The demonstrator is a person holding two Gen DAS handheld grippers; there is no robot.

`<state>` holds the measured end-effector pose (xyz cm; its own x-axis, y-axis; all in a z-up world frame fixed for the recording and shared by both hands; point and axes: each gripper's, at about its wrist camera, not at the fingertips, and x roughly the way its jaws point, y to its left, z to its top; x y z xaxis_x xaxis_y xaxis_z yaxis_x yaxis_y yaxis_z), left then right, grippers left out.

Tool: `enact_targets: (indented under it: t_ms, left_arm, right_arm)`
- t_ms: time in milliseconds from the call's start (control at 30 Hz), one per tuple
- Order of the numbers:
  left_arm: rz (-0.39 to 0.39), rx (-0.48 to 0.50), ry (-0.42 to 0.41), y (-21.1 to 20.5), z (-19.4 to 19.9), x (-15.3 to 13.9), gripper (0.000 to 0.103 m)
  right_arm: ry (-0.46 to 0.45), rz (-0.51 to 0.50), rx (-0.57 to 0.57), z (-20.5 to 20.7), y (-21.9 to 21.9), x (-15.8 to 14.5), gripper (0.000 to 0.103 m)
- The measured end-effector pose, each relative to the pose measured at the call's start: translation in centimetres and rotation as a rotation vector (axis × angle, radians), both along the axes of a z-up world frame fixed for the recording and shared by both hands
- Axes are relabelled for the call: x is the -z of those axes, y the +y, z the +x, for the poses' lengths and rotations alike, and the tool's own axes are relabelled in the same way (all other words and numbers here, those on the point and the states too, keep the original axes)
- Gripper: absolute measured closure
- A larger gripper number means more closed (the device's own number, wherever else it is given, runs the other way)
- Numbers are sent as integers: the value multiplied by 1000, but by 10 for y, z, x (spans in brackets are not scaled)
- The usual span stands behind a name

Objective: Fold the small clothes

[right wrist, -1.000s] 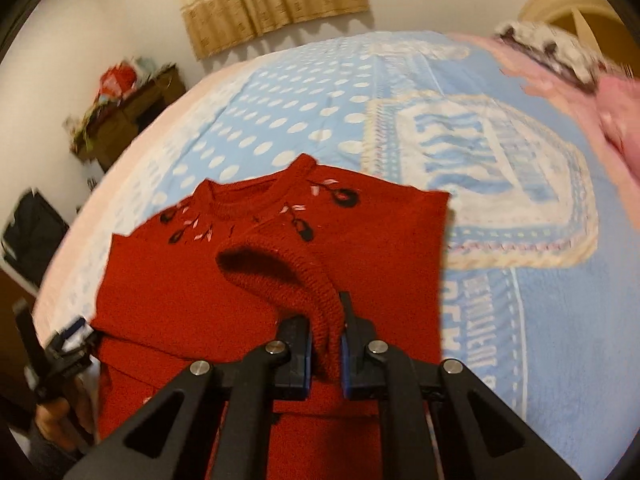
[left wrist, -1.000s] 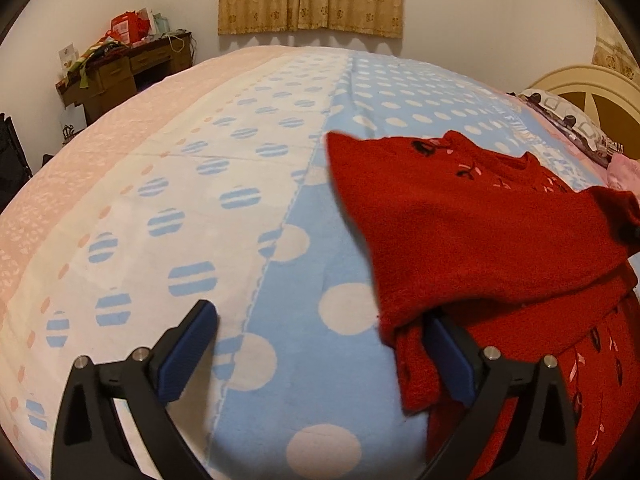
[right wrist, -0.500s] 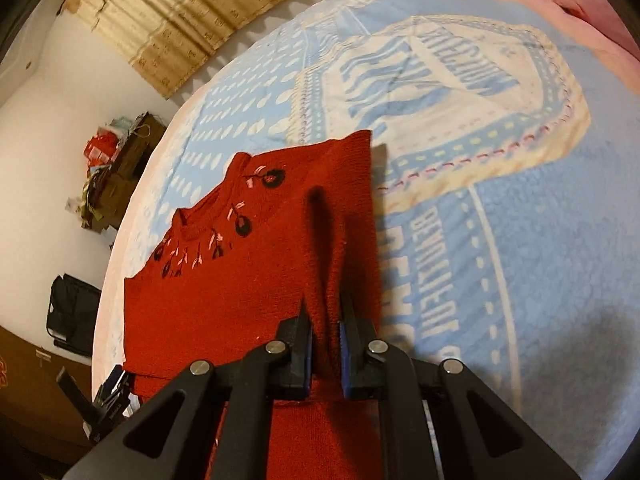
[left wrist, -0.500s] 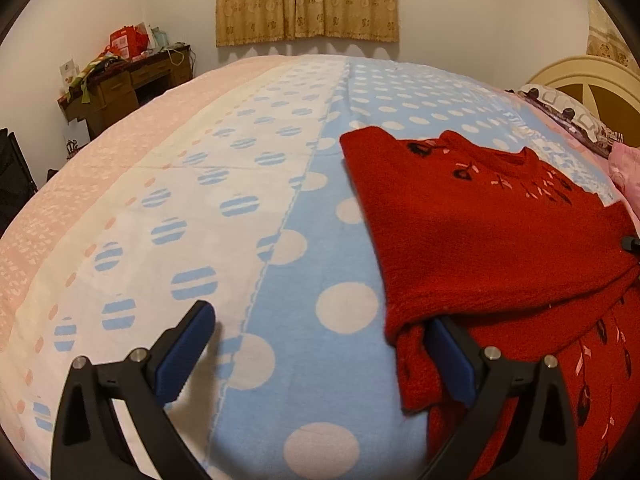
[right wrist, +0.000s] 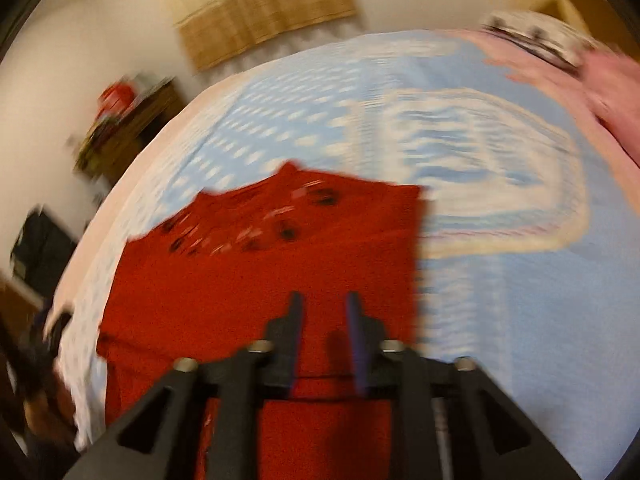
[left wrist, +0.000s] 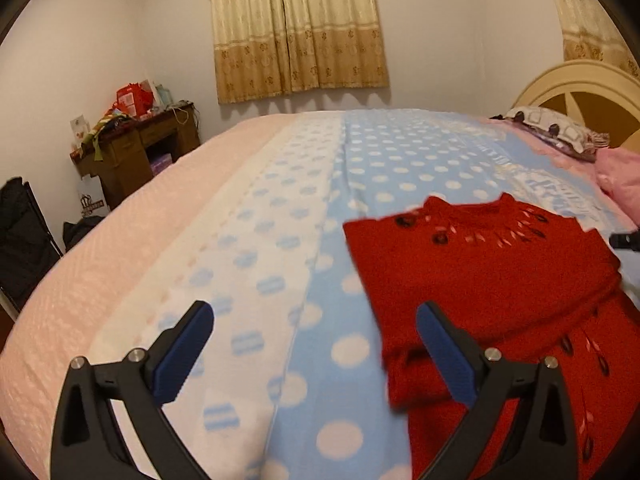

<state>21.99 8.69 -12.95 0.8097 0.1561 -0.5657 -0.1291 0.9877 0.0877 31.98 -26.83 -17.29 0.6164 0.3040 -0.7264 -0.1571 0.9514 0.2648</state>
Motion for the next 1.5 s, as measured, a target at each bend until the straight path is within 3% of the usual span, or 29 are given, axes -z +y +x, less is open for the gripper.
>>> enact_targets:
  t_ms: [67,133,200,233,267,300,567,667,733,767,800,933,1100,1233,1500]
  left_arm:
    - [29,2,12,-8,22,4,0]
    - [61,-1,55,-16,41,16,0]
    - [93,6,115,-22,56,34,0]
    - [109,3,148,-24,62,44,0]
    - [113,11,174,-25,67,54,0]
    - [103,19,172,-24,66,58,0]
    - [131,12,157,-32,60,54,0]
    - [131,11,170,-34,59,52,0]
    - [132,23,169,-37,56,49,0]
    - [134,27,164,-38,54,47,0]
    - [137,31,163,-40,53,47,0]
    - [134,35,185,-42,57,55,0]
    - [106,44,188,-40,57,57,0]
    - [118,43,186,-43,56,57,0]
    - [112,58,187,-46,48,52,0]
  right_arm:
    - [27,-33,-49,5,17,11,60]
    - [70,-76,-25,11,20,24,60]
    - [79,-37,-9,11,8,33,62]
    - [78,-20,-3,11,1,34,64]
    - [82,-13,7,10,-6,35,74]
    - [84,-13,12,9,-12,35,80]
    - [77,-94,37,8,-13,26,78]
    - [9,-143,37,-1,-5,15,77]
    - [-23,-149,8,-5,4,8,68]
    - [-27,-150,-10,-5,9,7,55]
    - [-27,-154,-27,-5,14,7,52]
    - [47,-218,-31,4,20,26,52]
    - [60,-192,12,4,-3,38,54]
    - [55,-233,13,2,3,38,54]
    - [50,-251,12,-4,-2,38,67]
